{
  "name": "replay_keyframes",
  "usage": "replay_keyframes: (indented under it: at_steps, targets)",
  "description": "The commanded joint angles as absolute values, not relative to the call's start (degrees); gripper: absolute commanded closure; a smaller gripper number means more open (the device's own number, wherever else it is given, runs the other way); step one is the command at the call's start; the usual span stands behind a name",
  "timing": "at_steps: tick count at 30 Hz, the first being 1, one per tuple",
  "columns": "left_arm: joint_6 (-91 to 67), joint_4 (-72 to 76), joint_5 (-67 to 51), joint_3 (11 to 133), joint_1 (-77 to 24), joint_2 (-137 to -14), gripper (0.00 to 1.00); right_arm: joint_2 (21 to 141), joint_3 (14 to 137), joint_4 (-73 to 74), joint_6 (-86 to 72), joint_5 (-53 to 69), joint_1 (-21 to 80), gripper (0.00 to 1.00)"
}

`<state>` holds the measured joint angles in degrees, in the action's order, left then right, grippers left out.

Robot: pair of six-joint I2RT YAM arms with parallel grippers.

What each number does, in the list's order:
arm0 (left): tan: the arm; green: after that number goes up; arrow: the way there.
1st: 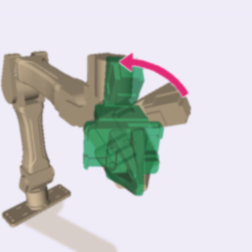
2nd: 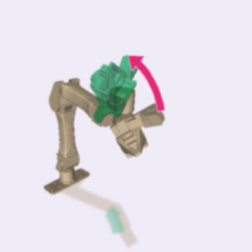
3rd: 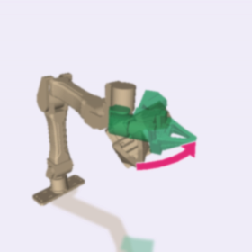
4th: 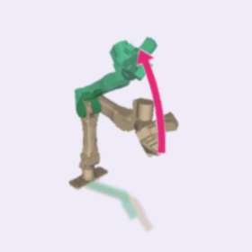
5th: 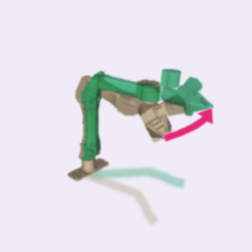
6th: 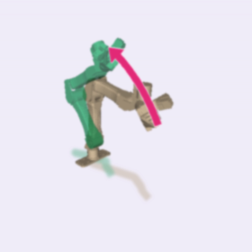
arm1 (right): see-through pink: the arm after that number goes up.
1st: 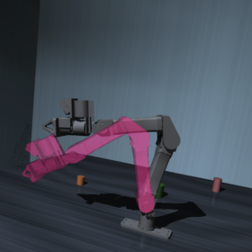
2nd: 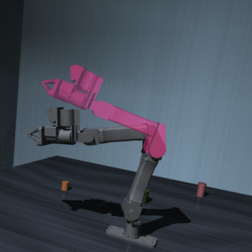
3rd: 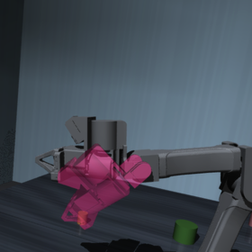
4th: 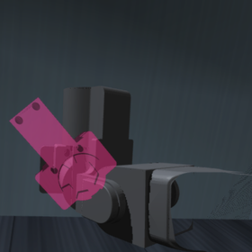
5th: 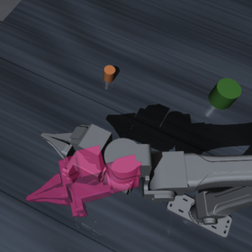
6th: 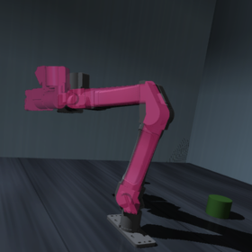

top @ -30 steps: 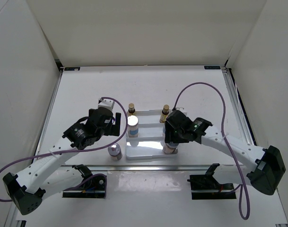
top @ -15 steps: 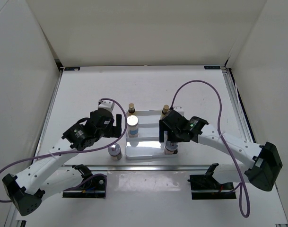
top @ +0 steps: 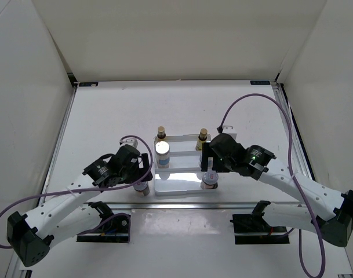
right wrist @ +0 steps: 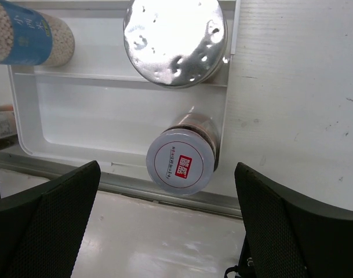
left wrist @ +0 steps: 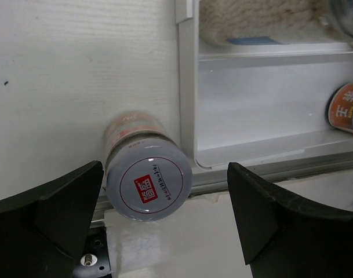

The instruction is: Organize the condiment bottles

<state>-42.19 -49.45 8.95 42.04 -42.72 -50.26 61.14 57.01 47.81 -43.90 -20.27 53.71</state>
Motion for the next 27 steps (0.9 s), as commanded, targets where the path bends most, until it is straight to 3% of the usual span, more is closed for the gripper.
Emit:
replay_keyframes:
  at_steps: [1,6,12,18,19,23,27]
  targets:
    - [-48.2,-49.4,9.3,39.8,-43.0,-50.4,0.00,60.4,58.1,49.4,-43.9,-22.1,54.1,0.00]
    - [-49.7,-49.4,9.3,39.3,-43.0,-52.3,0.00,59.3,57.0,49.4,-44.5,-21.5,54.1,0.00]
    - [-50.4,-48.3,9.3,37.4,-43.0,-52.8,0.17,58.8,57.0,50.5,-44.5,-22.1,54.1,0.00]
    - [-49.1,-48.3,10.5,39.9,-43.0,-50.4,0.56,57.7,57.0,51.1,-44.5,-22.6,54.1,0.00]
    - [-48.5,-48.8,10.5,40.7,-43.0,-49.7,0.68,57.7,57.0,51.1,-44.5,-23.1,54.1,0.00]
    - [-46.8,-51.2,11.6,47.4,-43.0,-49.1,0.89,56.5,56.4,51.6,-44.5,-23.1,54.1,0.00]
    - [-44.9,-51.8,11.6,52.1,-43.0,-49.1,0.89,56.5,55.9,52.1,-45.0,-23.6,54.1,0.00]
